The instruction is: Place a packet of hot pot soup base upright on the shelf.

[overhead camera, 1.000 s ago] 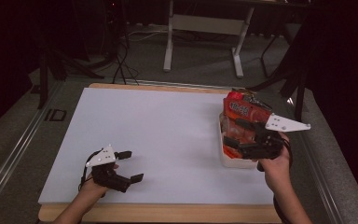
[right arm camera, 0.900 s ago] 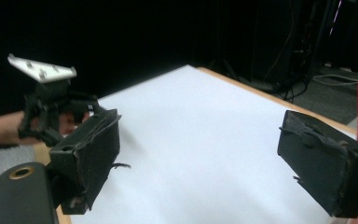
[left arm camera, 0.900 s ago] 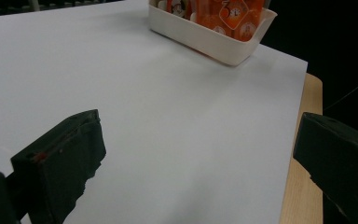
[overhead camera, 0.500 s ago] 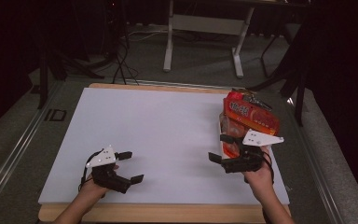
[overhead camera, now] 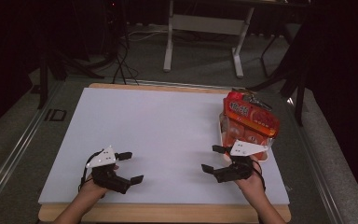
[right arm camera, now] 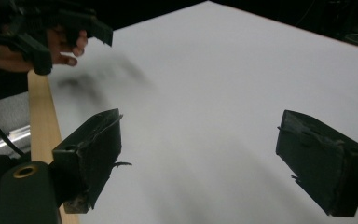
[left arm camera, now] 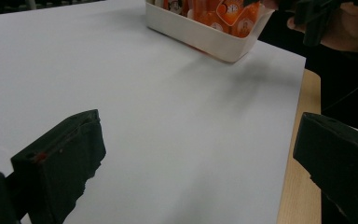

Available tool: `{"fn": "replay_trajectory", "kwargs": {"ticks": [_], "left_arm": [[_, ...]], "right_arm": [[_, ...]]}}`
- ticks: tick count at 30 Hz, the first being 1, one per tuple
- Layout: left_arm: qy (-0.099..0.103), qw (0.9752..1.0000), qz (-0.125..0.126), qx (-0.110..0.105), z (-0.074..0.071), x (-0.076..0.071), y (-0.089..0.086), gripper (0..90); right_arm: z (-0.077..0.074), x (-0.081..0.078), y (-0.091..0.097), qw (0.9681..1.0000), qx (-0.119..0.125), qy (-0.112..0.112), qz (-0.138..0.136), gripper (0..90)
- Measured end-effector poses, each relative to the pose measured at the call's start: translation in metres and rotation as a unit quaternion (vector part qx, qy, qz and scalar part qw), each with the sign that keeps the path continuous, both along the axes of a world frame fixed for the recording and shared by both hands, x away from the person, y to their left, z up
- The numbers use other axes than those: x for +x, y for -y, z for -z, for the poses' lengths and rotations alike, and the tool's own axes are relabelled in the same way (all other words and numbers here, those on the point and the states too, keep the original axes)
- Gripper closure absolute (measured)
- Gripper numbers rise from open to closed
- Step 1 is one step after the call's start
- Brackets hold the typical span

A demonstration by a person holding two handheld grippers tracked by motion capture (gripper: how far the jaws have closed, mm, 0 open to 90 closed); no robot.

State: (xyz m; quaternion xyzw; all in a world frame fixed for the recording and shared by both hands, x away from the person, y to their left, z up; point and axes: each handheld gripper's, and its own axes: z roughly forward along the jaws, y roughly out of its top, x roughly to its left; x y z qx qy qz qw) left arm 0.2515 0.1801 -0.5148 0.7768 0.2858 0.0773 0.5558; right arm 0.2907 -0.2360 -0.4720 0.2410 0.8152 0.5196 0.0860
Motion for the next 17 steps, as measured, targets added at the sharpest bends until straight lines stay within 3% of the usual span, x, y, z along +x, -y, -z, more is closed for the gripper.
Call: {"fn": "replay_trajectory", "kwargs": {"ticks": [8,10,17], "left_arm": [[0.000,1.0000,-0.001,0.001,0.002,0.000,-0.001,1.5],[0.002,1.0000,-0.003,0.003,0.002,0.000,-0.001,1.6],[0.001,1.0000,-0.008,0.003,0.003,0.001,-0.003,1.5]], "right_arm": [[0.018,0.000,0.001,0.9995,-0.016,-0.027,-0.004,14.0],[0.021,0.001,0.001,0.9993,-0.030,-0.024,0.000,14.0],[0.025,0.004,0.003,0.9991,-0.028,-0.031,0.002,14.1]]}}
